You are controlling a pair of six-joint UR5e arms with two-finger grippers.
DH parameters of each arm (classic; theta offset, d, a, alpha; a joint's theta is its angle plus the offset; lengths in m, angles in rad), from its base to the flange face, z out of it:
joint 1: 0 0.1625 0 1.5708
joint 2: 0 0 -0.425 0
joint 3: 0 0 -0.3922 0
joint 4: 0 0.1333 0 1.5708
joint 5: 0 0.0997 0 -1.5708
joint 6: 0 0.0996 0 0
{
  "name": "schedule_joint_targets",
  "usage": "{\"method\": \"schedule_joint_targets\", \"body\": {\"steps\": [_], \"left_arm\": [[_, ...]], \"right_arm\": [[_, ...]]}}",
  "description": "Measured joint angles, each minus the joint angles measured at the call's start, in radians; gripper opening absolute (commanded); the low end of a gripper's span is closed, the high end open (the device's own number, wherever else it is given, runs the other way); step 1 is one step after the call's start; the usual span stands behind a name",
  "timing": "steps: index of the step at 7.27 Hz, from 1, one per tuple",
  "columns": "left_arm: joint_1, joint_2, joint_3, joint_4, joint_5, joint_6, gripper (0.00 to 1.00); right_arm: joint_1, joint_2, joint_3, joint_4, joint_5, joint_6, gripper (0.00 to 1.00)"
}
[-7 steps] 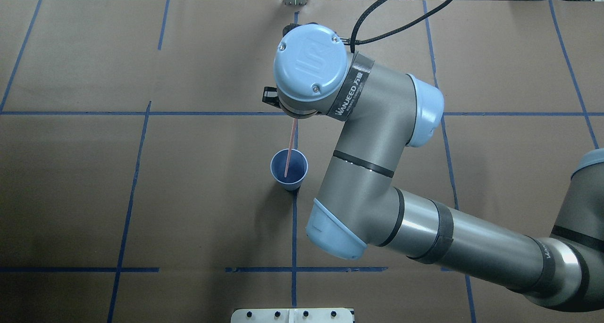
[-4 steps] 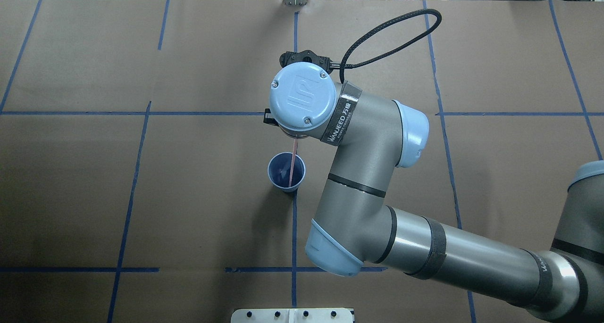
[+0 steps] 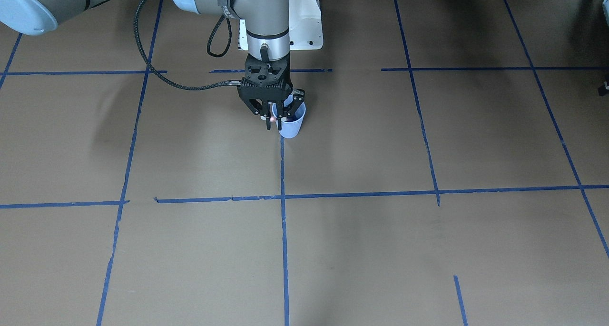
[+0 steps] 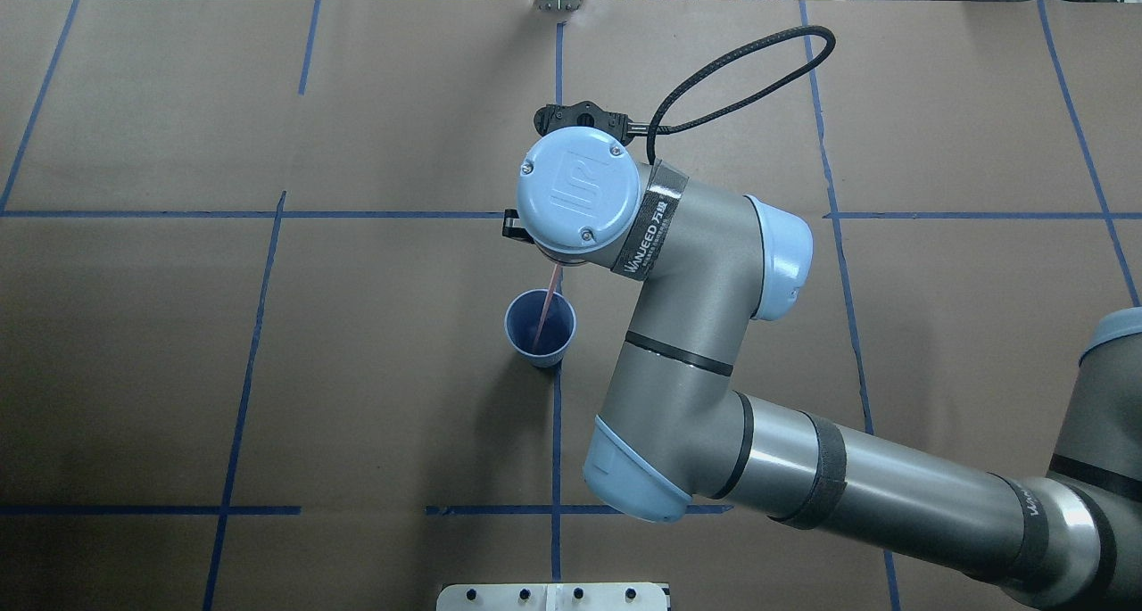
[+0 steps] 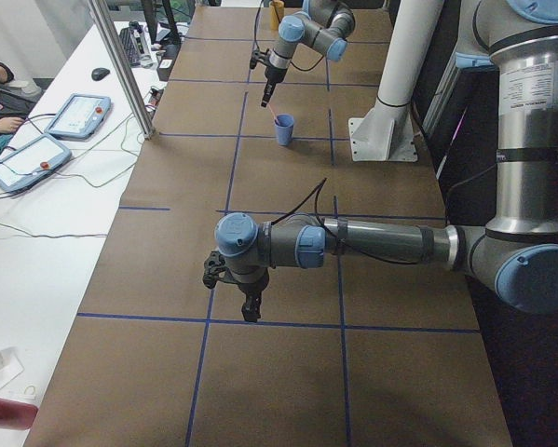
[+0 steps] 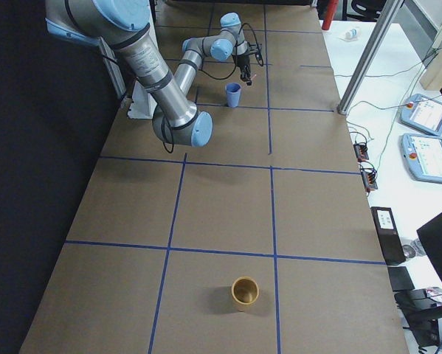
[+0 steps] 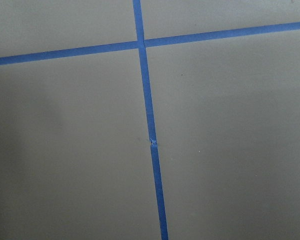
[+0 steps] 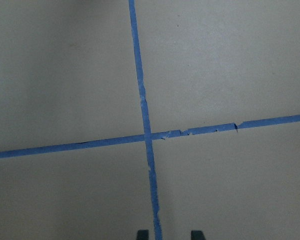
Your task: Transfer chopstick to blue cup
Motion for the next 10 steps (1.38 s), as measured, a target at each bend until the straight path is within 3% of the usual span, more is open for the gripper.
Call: {"method": "schedule_joint_targets", "body": {"steps": [3,6,10], "left_arm": [[0.001,-0.001,0.0,-0.001,0.0,0.0,1.0],[0.001,-0.002,-0.001,-0.003,-0.002,0.005,1.0],[0.001,0.001,0.003,-0.001,0.009,0.008,1.0]], "right_arm": [[0.051,0.004,0.001,0.009,0.058,-0.027,1.0],[0.239,-0.044,0.005,0.004,0.299,-0.197,1.0],[0.539,-0.297,0.008,0.012,0.574,-0.682,1.0]]}}
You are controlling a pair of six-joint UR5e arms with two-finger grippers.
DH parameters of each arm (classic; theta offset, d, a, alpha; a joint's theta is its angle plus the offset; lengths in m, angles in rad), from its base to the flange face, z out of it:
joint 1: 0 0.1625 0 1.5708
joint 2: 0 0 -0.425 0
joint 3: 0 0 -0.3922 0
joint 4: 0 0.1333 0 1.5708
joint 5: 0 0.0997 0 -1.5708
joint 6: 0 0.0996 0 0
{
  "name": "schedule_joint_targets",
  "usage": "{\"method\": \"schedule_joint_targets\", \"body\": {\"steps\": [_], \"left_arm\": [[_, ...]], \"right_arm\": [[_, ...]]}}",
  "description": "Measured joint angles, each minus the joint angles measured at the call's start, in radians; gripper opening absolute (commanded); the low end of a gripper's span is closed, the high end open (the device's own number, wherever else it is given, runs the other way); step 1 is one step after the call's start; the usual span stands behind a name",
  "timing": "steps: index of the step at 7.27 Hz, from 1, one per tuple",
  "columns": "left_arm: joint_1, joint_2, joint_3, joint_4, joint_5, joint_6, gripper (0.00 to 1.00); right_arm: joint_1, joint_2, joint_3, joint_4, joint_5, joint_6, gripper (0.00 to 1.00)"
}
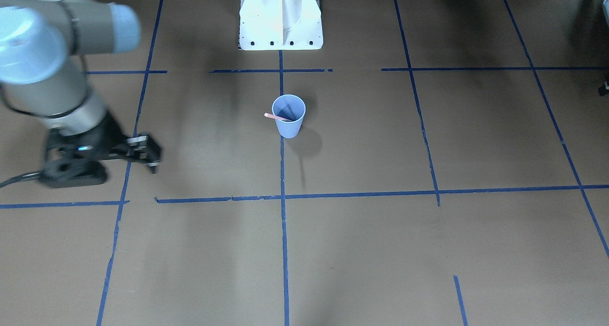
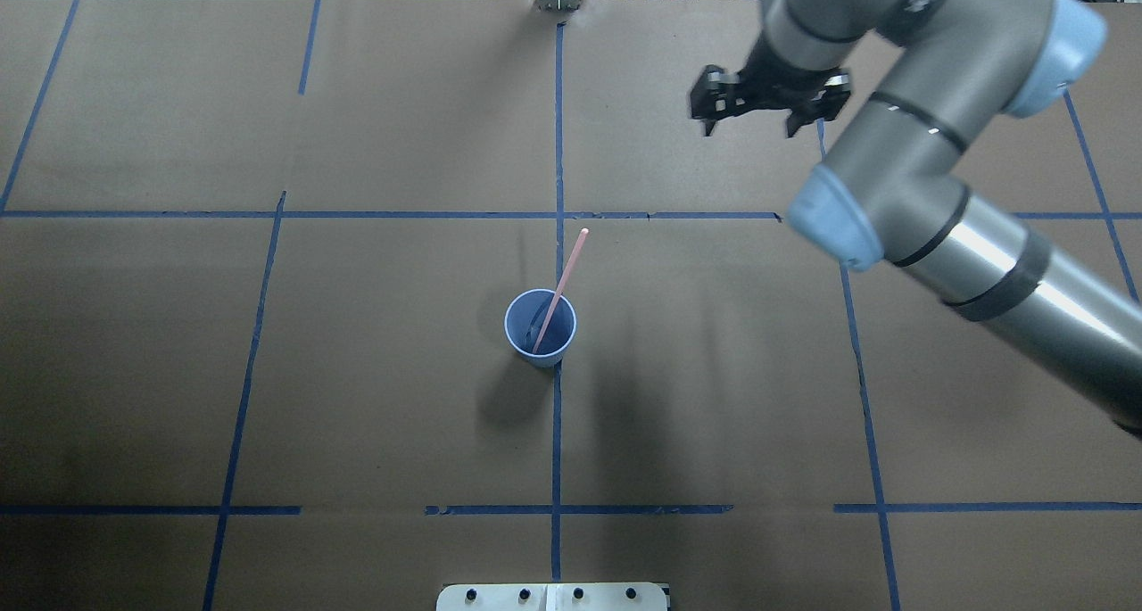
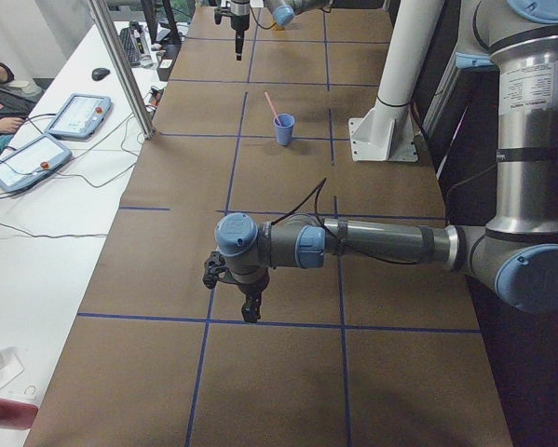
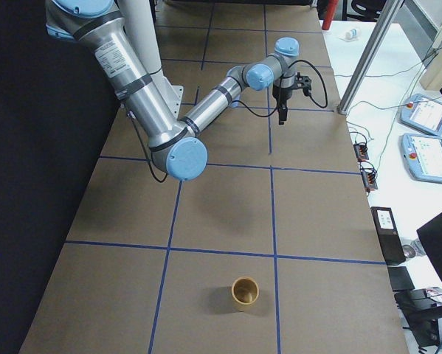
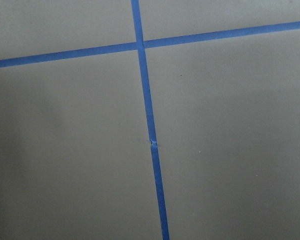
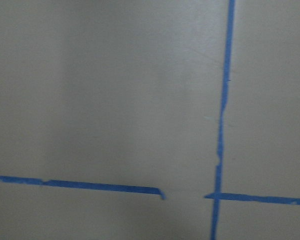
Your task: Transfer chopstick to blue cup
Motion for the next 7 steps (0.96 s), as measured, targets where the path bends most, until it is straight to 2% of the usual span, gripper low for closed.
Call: {"method": "schedule_joint_targets", "body": {"steps": [2,5,7], "left_arm": [[0.0,0.002,0.001,0.0,0.002,0.001,1.0],[0.0,0.004,0.0,0.0,0.003,0.001,1.0],[0.0,0.005,-0.006,0.0,0.003,0.001,1.0]], "right_arm": [[0.155,-0.162,0.0,0.002,0.078,-0.311,1.0],[0.401,-0.402,-0.002,-0.005,0.113,-0.762,1.0],[0.492,-0.537,-0.004,-0.001,0.109,-0.851,1.0]]}}
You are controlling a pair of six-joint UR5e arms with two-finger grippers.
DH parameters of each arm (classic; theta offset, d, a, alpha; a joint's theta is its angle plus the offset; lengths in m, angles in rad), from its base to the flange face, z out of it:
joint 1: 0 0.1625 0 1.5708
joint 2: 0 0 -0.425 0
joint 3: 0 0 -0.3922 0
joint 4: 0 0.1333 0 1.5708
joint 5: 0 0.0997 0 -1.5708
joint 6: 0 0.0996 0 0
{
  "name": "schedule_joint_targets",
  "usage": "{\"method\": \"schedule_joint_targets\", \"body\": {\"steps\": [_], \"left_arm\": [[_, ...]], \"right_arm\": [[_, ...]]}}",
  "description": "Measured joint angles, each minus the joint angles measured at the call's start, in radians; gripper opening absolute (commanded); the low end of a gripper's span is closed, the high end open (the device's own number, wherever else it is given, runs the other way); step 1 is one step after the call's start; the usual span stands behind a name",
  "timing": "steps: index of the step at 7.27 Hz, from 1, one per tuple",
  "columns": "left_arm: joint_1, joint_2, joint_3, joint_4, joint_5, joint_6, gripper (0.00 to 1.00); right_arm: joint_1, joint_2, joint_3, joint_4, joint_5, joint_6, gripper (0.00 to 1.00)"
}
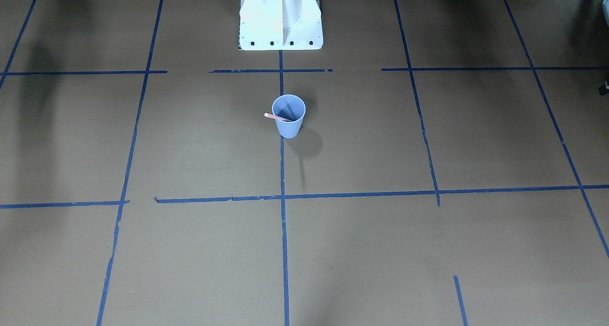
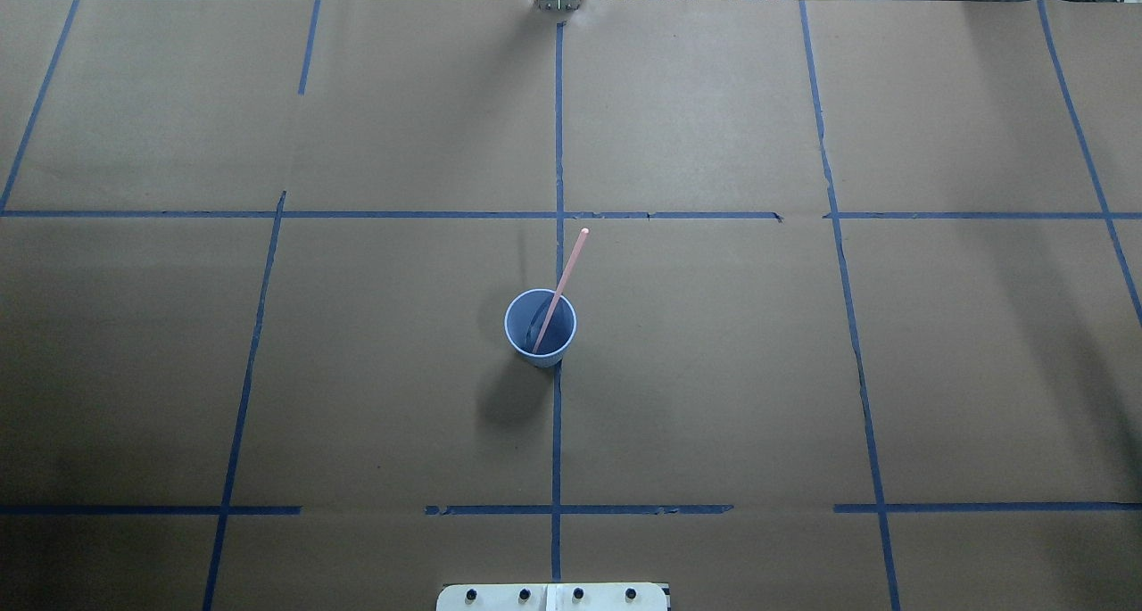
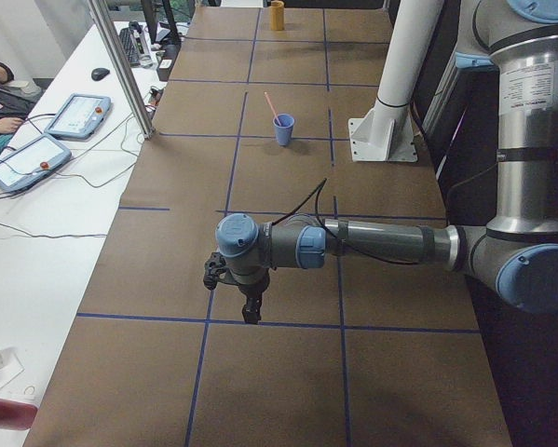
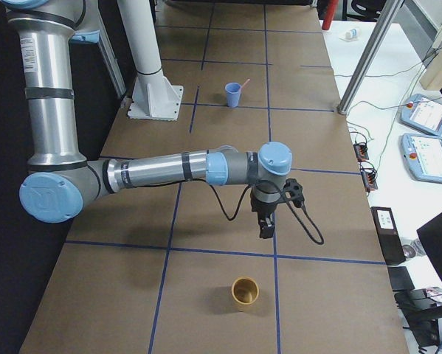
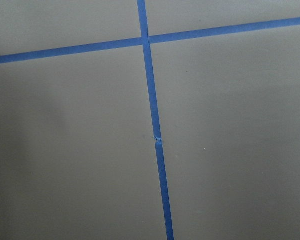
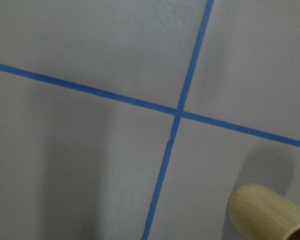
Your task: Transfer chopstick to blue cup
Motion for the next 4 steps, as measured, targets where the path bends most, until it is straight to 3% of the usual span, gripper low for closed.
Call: {"method": "schedule_joint_targets", "body": {"steps": [4], "left_arm": [[-0.001,0.005,-0.003,0.001,0.002,0.0,1.0]], "right_arm": [[0.016,-0.061,0.002,0.003,0.02,-0.003,1.0]]}}
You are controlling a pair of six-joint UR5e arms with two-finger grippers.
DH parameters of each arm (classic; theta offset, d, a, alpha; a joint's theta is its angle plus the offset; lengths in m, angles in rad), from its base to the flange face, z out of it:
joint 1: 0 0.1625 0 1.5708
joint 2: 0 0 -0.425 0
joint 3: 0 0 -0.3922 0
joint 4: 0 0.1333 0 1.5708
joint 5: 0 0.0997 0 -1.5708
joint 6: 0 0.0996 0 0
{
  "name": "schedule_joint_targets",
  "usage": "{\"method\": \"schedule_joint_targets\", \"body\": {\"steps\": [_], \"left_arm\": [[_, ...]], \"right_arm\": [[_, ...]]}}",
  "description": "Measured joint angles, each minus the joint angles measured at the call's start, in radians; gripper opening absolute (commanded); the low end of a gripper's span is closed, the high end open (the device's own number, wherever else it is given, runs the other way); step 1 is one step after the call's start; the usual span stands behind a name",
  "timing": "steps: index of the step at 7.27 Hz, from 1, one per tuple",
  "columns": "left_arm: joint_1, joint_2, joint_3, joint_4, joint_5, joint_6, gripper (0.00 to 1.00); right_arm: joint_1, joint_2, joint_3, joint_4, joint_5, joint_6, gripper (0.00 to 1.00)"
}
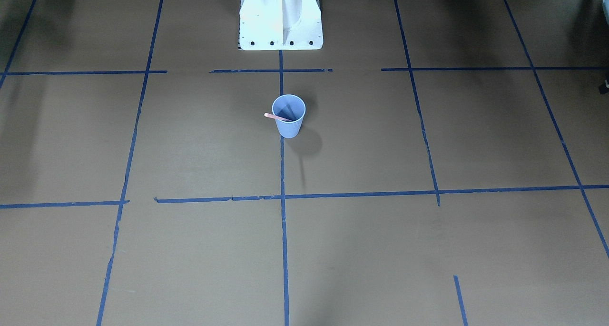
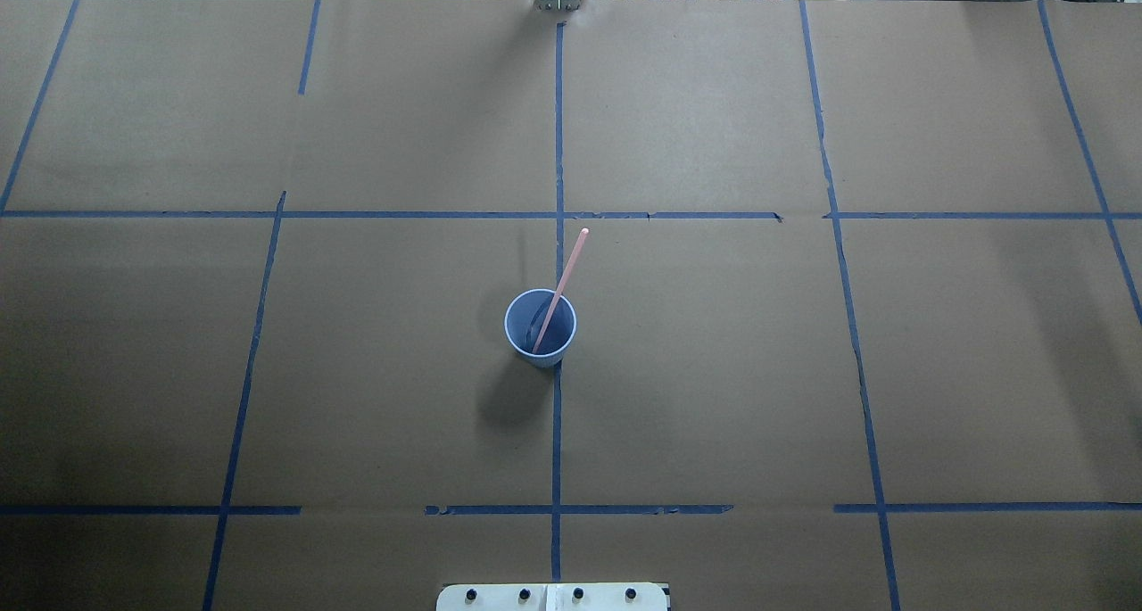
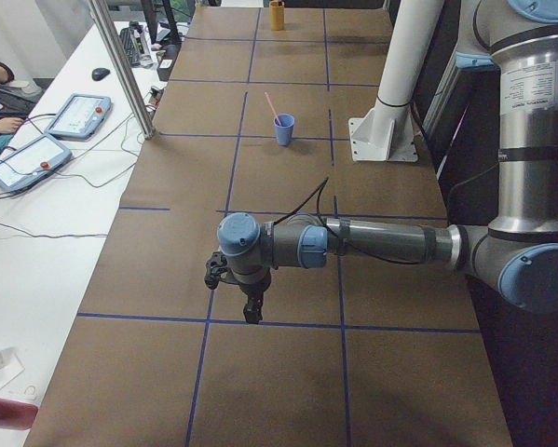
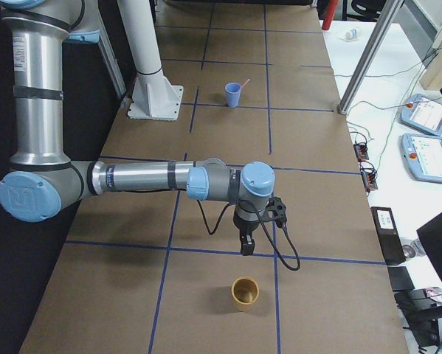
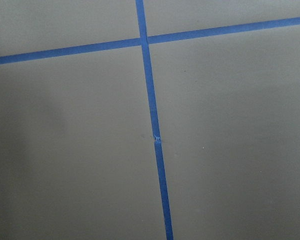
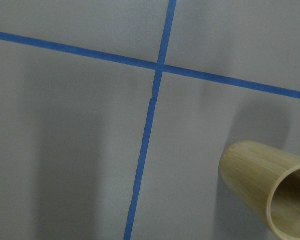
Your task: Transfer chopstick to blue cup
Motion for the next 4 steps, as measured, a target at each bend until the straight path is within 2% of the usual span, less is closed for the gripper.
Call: {"method": "schedule_joint_targets", "body": {"steps": [4], "left_arm": [[0.0,0.0,0.005,0.0,0.0,0.0,1.0]], "right_arm": [[-0.001,0.0,-0.003,0.001,0.021,-0.001,1.0]]}}
